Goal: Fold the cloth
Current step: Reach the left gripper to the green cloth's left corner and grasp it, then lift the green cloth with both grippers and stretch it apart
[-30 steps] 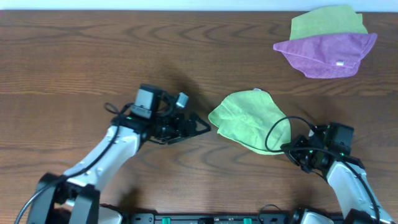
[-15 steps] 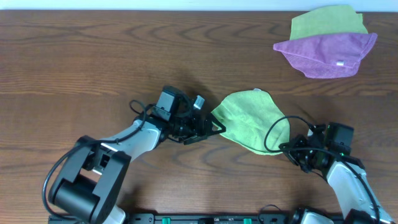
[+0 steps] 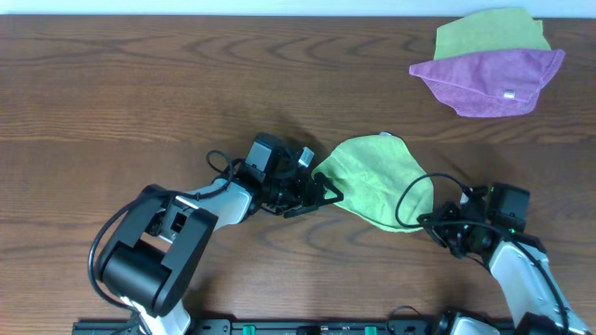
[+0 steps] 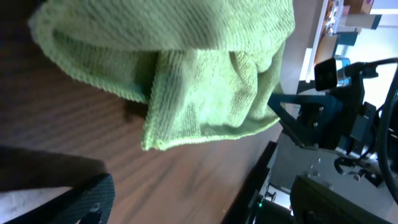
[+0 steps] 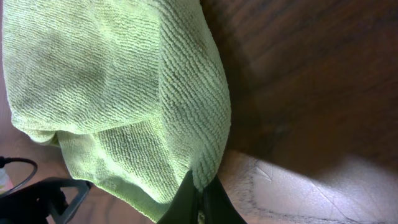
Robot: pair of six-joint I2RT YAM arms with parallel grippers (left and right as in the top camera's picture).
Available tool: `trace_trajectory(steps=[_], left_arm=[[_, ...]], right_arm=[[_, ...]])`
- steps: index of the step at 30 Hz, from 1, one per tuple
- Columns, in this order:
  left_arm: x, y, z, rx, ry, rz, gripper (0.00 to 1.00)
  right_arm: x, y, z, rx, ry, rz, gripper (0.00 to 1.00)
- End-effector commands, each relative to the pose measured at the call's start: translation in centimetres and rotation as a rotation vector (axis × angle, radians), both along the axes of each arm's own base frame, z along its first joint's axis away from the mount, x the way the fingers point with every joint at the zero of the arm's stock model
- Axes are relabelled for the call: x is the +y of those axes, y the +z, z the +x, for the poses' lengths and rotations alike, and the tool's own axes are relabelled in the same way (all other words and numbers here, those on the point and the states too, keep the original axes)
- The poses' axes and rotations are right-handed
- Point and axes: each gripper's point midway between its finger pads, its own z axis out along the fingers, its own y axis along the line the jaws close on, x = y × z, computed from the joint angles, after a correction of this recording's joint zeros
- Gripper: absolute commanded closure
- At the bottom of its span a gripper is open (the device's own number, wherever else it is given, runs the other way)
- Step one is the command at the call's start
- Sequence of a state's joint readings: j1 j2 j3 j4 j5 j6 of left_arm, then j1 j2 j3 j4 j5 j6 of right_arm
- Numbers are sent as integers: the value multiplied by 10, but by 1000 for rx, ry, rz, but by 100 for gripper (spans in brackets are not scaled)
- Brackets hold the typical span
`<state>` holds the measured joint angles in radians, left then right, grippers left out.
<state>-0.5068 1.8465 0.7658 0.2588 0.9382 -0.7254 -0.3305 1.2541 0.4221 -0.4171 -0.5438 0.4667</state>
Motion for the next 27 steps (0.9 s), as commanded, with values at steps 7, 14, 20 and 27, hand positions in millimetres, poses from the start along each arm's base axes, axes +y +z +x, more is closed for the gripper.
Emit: trace_trajectory(steps=[7, 14, 20, 27], left_arm=[[-3, -9, 11, -20, 41, 31, 10], [-10, -12, 11, -42, 53, 52, 12], [-12, -19, 11, -39, 72, 84, 12], [-16, -32, 12, -27, 84, 82, 13]], right_arm=[[2, 0, -1, -3, 1, 14, 99], [2, 0, 0, -1, -8, 18, 99], [2, 1, 0, -3, -7, 21, 99], [4, 2, 0, -8, -2, 34, 99]])
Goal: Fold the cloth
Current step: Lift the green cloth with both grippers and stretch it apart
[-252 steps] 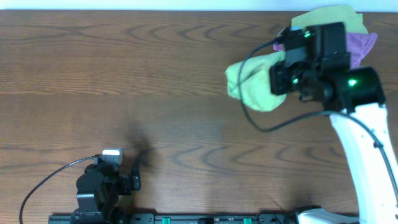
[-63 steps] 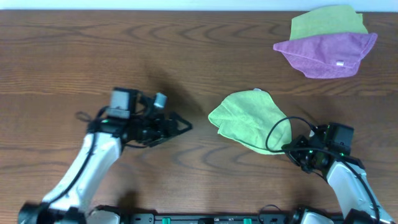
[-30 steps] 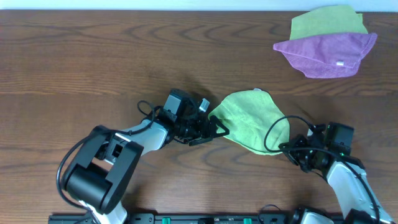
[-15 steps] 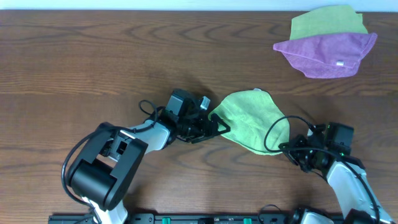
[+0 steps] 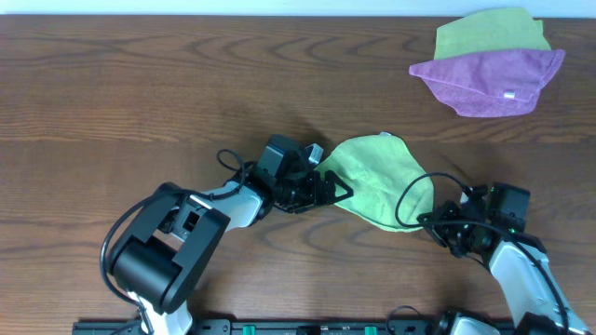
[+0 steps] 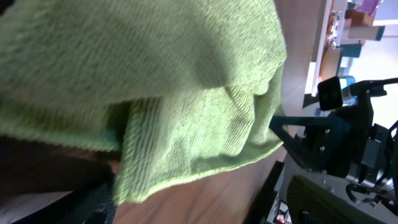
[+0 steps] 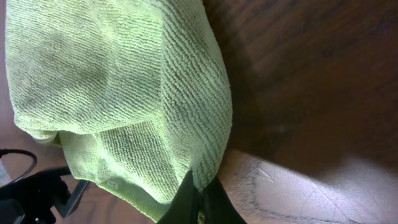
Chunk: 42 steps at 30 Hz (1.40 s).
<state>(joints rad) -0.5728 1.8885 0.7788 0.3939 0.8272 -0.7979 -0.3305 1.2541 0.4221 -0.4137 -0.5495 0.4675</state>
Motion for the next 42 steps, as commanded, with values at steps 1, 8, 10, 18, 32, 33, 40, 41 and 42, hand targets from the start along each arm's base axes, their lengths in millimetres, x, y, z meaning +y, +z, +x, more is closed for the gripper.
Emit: trace_trajectory(steps=[1, 8, 10, 18, 32, 33, 40, 41, 42], left_arm=[[4, -29, 1, 55, 48, 57, 12], [-3, -27, 3, 61, 35, 0, 54], [-5, -23, 4, 47, 30, -15, 74], [-16, 0, 12, 10, -22, -102, 94], [42, 190, 106, -304, 52, -393, 94], [45, 200, 108, -323, 59, -401, 94], [55, 242, 120, -359, 92, -442, 94], [56, 245, 121, -367, 93, -444, 95], [57, 248, 122, -372, 94, -446, 94]], right_arm=[[4, 1, 0, -3, -3, 30, 99], [4, 2, 0, -4, -2, 33, 99], [4, 2, 0, -4, -2, 33, 99], [13, 12, 8, -100, 92, 52, 99], [13, 125, 64, -486, 153, 18, 99], [14, 135, 69, -514, 155, 17, 99], [35, 195, 104, -700, 178, 15, 98], [37, 199, 107, -712, 175, 9, 98], [39, 203, 109, -725, 175, 0, 98]])
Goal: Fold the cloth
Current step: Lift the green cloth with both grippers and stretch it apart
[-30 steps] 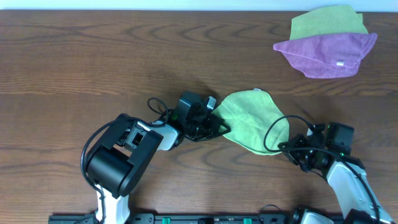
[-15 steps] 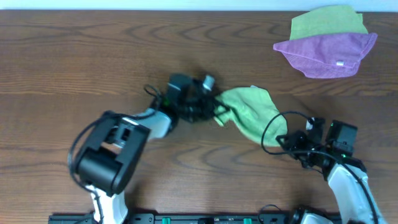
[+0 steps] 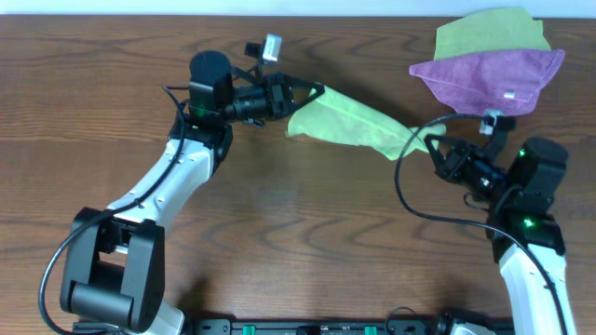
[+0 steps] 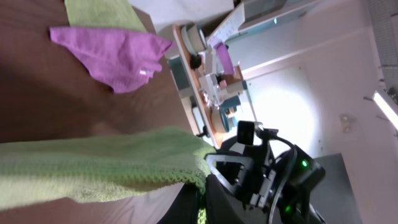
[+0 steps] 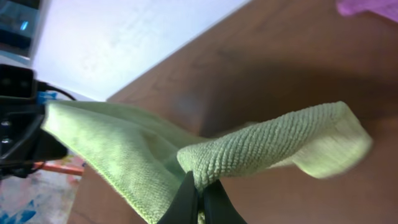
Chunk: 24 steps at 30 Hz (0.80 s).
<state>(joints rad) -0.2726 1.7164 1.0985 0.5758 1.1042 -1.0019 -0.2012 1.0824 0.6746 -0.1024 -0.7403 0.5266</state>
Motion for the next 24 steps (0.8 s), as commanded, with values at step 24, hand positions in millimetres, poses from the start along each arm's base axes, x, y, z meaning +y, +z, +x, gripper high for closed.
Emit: trace_trajectory(steps=[24], left_arm=[[64, 18, 95, -96, 325, 46, 94]], right_arm=[[35, 35, 149, -101, 9, -14, 98]])
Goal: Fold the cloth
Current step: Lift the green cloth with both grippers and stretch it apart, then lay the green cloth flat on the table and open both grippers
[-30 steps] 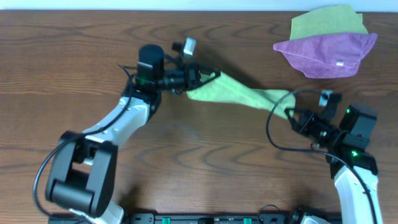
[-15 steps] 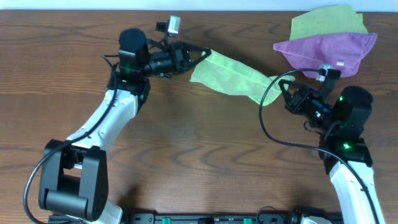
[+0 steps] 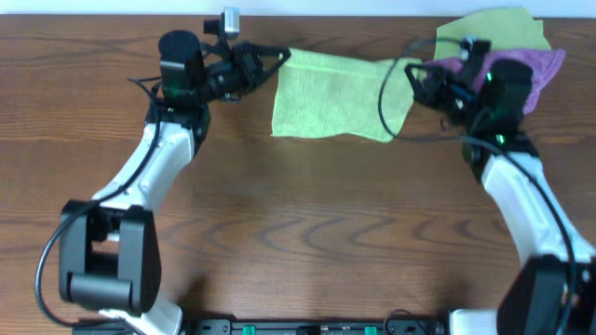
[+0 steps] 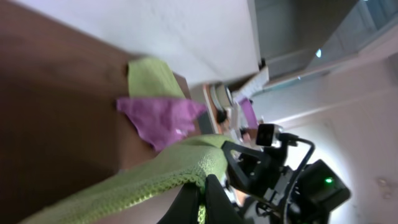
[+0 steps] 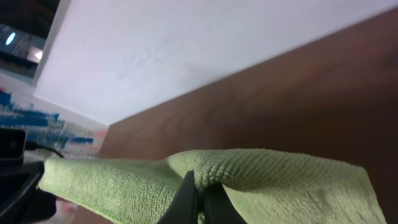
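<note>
The light green cloth (image 3: 332,96) hangs stretched flat between both grippers near the table's far edge. My left gripper (image 3: 282,56) is shut on its far left corner, and my right gripper (image 3: 411,72) is shut on its far right corner. In the left wrist view the cloth (image 4: 143,180) runs as a taut band into the left gripper (image 4: 201,186). In the right wrist view the cloth (image 5: 261,180) folds over the right gripper (image 5: 200,186).
A folded purple cloth (image 3: 545,63) lies on another green cloth (image 3: 494,26) at the table's far right corner, just behind my right arm (image 3: 507,167). The left arm (image 3: 158,158) reaches over the table's left half.
Both grippers have moved farther back and higher with the cloth. The cloth, then a narrow slanting band, now hangs spread out as a wide rectangle between them.
The cloth lay bunched on the table's near middle, my right gripper shut on its right corner and the left open beside its left edge. The left gripper then reached into the cloth. Later both held it lifted mid-table, and now spread near the far edge.
</note>
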Robot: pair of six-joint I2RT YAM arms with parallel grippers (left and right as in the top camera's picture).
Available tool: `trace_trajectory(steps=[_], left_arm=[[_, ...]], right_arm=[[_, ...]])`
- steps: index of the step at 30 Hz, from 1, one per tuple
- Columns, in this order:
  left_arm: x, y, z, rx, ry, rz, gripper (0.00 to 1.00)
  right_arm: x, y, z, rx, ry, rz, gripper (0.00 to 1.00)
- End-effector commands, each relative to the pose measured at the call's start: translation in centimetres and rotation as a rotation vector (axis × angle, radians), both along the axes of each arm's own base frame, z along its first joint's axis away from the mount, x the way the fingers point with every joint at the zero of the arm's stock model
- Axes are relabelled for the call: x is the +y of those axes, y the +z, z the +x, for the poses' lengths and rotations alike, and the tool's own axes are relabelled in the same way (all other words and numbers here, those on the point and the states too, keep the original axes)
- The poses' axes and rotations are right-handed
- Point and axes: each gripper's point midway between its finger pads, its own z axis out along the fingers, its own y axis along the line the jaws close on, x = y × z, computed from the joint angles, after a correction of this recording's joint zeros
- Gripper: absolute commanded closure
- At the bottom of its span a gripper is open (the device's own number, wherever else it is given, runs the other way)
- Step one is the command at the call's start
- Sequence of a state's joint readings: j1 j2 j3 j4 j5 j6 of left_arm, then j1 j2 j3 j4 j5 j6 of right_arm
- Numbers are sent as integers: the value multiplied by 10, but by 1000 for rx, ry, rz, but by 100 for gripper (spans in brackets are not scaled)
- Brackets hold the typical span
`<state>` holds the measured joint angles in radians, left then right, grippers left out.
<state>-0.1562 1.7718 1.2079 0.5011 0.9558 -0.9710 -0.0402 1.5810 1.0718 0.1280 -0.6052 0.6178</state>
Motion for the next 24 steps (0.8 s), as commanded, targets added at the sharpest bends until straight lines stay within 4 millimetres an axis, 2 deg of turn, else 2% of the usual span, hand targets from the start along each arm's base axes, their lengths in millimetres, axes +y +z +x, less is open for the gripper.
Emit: trace_trajectory(steps=[1, 5, 8, 10, 13, 16, 19, 24], left_arm=[[7, 18, 35, -91, 63, 21, 94], [7, 22, 55, -102, 36, 35, 95], [12, 22, 59, -102, -4, 51, 95], [16, 19, 57, -97, -20, 68, 94], [19, 13, 48, -74, -70, 75, 94], [22, -5, 39, -27, -112, 107, 94], [27, -36, 23, 62, -151, 169, 94], [35, -89, -19, 201, -230, 324, 94]], right_arm=[[10, 15, 27, -41, 8, -13, 99], [16, 29, 44, -66, 16, -16, 98], [15, 36, 46, -78, 18, -23, 98], [16, 32, 43, -61, 29, -34, 99], [19, 12, 33, 15, 62, -59, 98], [24, -10, 20, 90, 104, -114, 98], [26, -31, 4, 172, 143, -159, 98], [27, -63, -27, 317, 212, -215, 99]])
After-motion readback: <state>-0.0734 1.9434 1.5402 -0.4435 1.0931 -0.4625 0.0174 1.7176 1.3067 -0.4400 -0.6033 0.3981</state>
